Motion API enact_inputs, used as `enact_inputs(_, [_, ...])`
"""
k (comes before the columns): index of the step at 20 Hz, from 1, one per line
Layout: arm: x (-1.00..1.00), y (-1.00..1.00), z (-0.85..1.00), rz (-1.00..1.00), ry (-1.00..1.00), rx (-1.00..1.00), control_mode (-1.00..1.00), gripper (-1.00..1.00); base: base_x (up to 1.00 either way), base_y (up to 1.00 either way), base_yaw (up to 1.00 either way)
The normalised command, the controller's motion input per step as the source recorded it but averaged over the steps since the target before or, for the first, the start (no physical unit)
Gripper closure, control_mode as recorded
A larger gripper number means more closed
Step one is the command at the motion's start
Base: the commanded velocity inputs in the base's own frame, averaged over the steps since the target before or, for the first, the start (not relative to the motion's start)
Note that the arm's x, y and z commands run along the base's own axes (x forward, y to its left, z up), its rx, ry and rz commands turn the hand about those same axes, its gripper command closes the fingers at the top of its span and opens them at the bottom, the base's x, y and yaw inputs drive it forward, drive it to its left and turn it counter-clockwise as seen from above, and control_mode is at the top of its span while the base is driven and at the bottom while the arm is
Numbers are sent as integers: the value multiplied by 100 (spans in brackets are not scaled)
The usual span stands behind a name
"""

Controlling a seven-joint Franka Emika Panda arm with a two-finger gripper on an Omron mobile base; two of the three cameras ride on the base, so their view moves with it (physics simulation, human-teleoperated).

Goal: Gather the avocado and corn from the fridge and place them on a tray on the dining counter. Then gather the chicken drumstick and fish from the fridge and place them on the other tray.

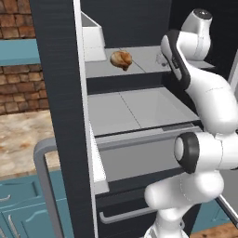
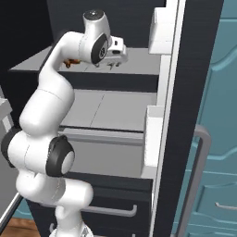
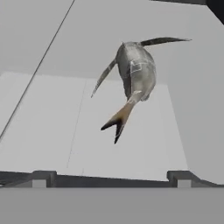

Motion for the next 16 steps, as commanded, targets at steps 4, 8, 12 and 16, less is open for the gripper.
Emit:
enact_inputs(4, [76, -2, -6, -3, 4, 0, -100, -100, 0, 0, 0])
enact_inputs(8, [70, -8, -17, -7, 6, 0, -100, -100, 0, 0, 0])
enact_inputs(12, [68, -18, -14, -5, 5, 0, -100, -100, 0, 0, 0])
enact_inputs(16, [33, -6, -29, -4, 5, 0, -100, 100, 0, 0, 0])
